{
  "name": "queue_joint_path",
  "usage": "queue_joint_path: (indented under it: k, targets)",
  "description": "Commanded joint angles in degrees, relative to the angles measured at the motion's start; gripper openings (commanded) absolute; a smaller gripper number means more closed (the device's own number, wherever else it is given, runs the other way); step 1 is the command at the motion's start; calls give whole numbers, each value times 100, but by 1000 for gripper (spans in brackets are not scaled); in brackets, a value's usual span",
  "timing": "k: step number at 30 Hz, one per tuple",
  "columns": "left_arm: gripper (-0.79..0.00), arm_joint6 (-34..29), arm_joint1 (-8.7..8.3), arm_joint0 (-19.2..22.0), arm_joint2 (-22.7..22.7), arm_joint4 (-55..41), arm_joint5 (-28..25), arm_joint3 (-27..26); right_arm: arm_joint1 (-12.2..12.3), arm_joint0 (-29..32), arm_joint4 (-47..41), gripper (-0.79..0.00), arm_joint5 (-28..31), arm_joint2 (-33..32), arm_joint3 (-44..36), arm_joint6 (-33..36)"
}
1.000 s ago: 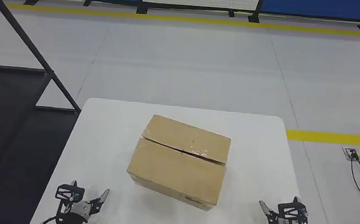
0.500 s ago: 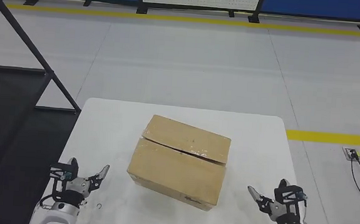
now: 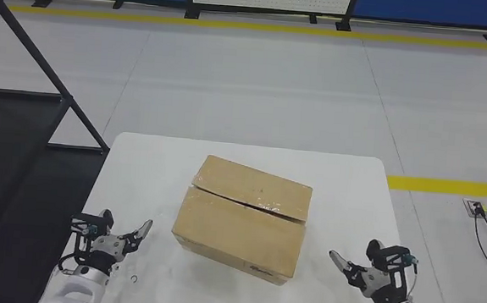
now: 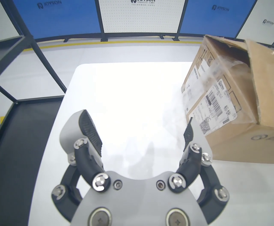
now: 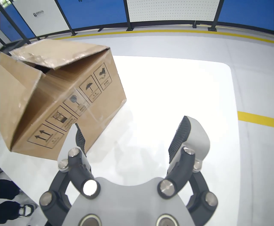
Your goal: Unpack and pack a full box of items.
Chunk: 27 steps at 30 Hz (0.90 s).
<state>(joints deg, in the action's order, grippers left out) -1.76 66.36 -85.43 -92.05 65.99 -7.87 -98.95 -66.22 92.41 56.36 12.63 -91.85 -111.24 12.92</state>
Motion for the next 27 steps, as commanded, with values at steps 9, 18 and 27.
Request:
queue_joint_path:
  k: [9,18,27]
  targets:
    - [0,265,81,488,645,552,259,388,39,-147,-1116,0,909,-215,124,326]
    - [0,297,86,469,665,590,300,389,56,-156,-1194,0,1057,-281,152,429]
    - [0,337,96,503,651,572,329,395,50,-190,-1387,0,1057,-224,149,372]
